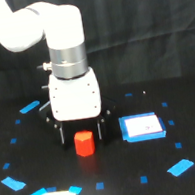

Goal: Pick up the red object from the table

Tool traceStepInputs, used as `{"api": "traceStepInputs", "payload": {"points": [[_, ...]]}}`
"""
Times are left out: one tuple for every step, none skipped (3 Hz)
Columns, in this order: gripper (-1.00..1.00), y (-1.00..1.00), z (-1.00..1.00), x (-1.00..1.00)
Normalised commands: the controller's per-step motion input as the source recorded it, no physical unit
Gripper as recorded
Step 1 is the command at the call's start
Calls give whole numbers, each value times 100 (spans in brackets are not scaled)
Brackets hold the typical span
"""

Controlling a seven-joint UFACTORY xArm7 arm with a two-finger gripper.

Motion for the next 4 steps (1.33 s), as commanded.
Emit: {"api": "traceStepInputs", "payload": {"points": [[-71, -26, -38, 6], [-100, -15, 1, 64], [-100, 11, -45, 4], [-97, 10, -1, 11]]}}
